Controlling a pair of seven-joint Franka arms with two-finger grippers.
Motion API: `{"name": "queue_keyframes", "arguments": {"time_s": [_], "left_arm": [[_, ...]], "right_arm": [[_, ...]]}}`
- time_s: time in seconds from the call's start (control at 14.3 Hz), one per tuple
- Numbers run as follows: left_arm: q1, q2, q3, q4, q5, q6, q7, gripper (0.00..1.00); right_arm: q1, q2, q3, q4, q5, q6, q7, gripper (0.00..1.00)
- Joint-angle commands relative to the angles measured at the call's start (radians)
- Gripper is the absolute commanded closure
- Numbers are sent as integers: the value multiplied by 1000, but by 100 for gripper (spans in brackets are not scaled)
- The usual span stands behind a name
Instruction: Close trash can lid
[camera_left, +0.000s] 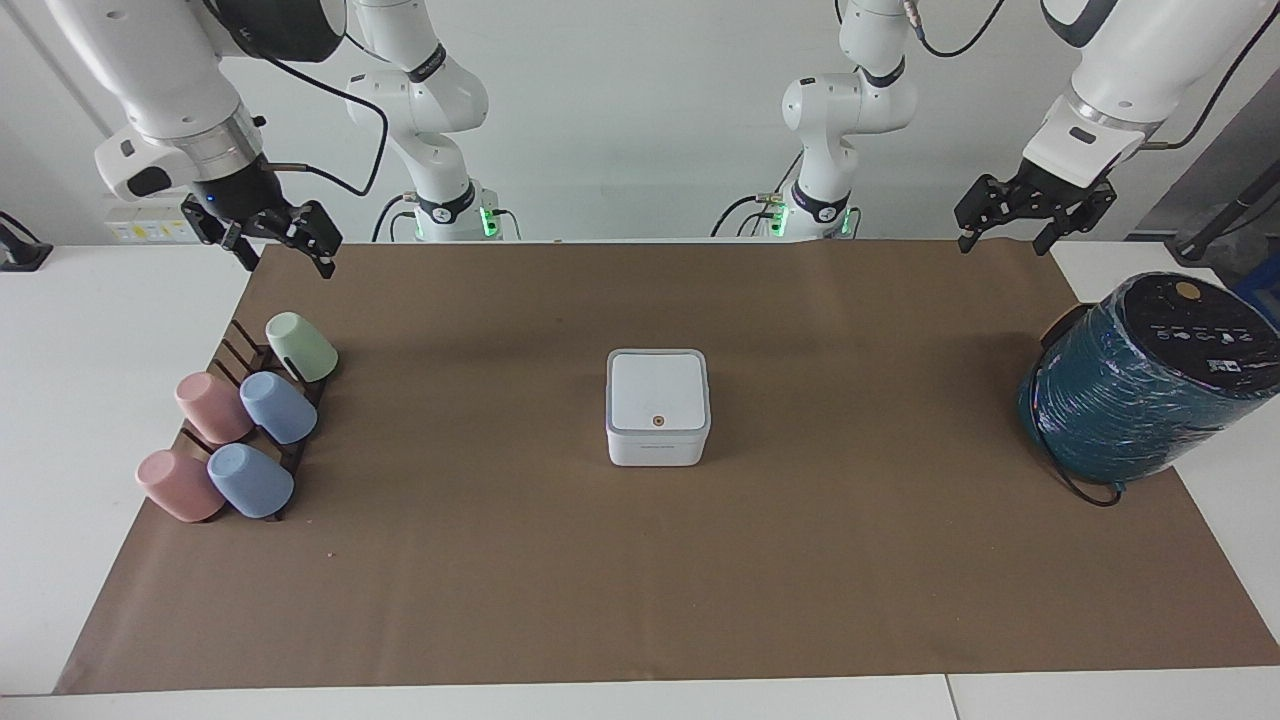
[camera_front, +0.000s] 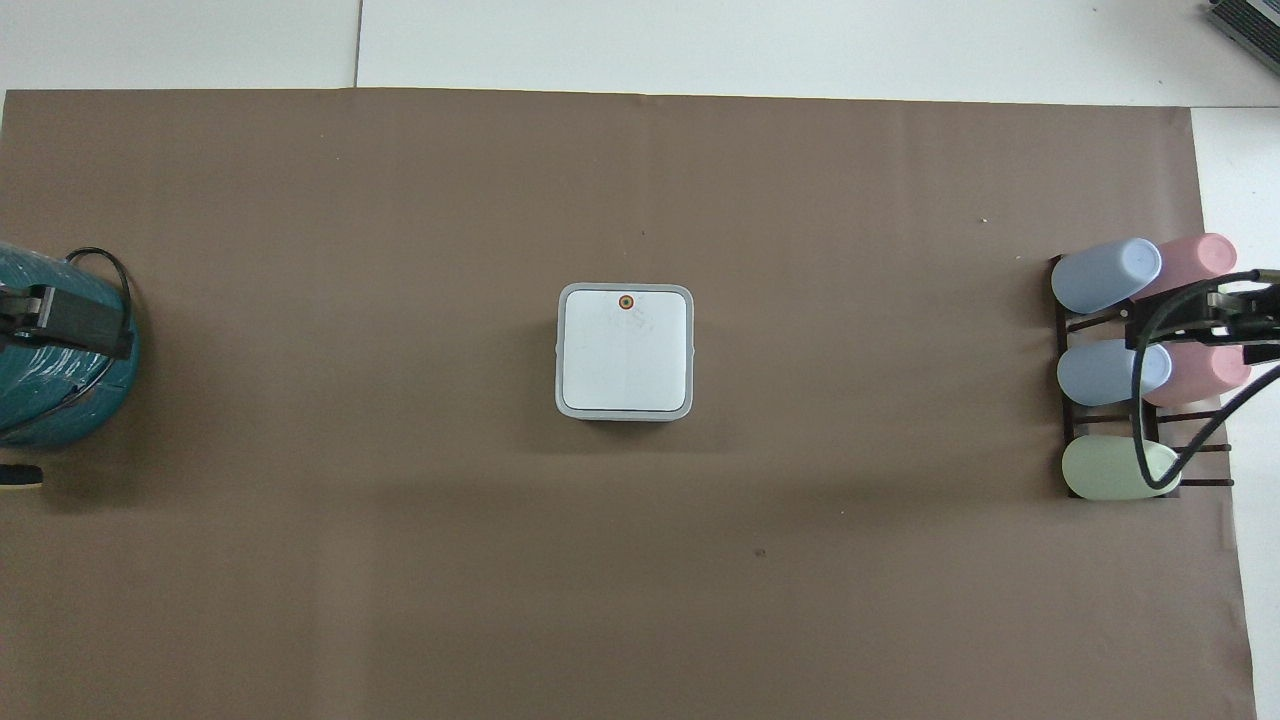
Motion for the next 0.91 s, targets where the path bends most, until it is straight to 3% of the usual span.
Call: {"name": "queue_keyframes", "arguments": {"time_s": [0.0,0.84], "left_arm": [[20,-11,-15,4,-10,-24,10,0],[20,-16,-13,-10,-24,25,13,0]], "right_arm": [[-2,-23,-1,-20,18,-5,-15,0],[-2,-23,-1,-20,18,-5,-15,0]]}}
